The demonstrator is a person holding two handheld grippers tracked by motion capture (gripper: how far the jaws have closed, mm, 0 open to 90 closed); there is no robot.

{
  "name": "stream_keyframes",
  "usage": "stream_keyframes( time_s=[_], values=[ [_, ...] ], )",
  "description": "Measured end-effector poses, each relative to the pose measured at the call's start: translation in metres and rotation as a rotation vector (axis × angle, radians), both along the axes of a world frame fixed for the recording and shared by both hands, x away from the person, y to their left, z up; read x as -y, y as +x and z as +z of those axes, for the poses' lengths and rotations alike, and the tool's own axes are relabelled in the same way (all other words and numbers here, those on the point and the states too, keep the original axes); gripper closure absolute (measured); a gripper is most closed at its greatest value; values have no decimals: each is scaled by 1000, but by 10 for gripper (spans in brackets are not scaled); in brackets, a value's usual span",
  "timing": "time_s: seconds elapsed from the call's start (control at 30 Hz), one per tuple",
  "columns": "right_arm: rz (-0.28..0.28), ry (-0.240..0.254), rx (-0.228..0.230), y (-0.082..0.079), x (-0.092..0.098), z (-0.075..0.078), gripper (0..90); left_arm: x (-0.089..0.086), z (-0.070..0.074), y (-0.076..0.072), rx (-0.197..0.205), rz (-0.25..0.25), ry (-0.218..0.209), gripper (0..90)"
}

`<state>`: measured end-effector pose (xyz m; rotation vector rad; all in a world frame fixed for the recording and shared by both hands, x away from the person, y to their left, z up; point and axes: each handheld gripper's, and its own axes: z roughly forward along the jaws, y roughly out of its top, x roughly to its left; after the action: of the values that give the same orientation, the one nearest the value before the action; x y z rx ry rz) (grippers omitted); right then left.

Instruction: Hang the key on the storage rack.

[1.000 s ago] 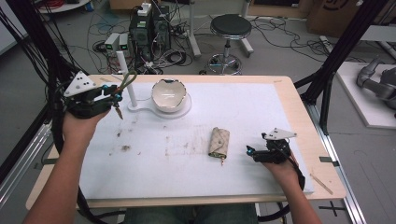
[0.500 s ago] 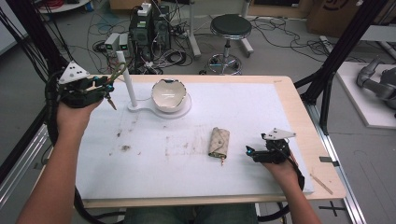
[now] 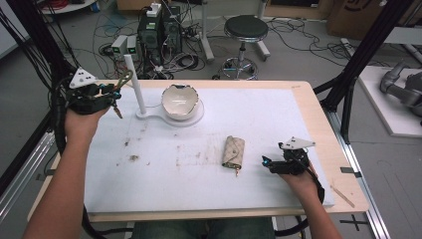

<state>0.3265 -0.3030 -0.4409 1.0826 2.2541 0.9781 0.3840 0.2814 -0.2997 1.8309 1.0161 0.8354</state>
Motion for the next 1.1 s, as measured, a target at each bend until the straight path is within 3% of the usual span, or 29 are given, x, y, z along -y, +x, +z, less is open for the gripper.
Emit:
stream_keyframes(
  time_s=[0.2, 0.27, 0.4, 0.53, 0.87, 1.1],
  values=[
    [-1, 1, -2, 0, 0, 0, 175, -4, -8, 3, -19, 6, -8, 664],
    [-2, -2, -1, 0, 0, 0, 175, -4, -7, 2, -13, 19, -17, 563],
    [-1, -1, 0, 0, 0, 0, 175, -7, -7, -2, -16, 29, -31, 471],
    [-4, 7, 4, 0, 1, 1, 175, -6, -16, -11, -15, 20, -43, 408],
    [0, 12, 8, -2, 1, 2, 175, 3, -45, -29, -67, -28, -72, 318],
    [1, 13, 10, -2, 1, 3, 175, 17, -62, -41, -107, -90, -86, 273]
  ],
)
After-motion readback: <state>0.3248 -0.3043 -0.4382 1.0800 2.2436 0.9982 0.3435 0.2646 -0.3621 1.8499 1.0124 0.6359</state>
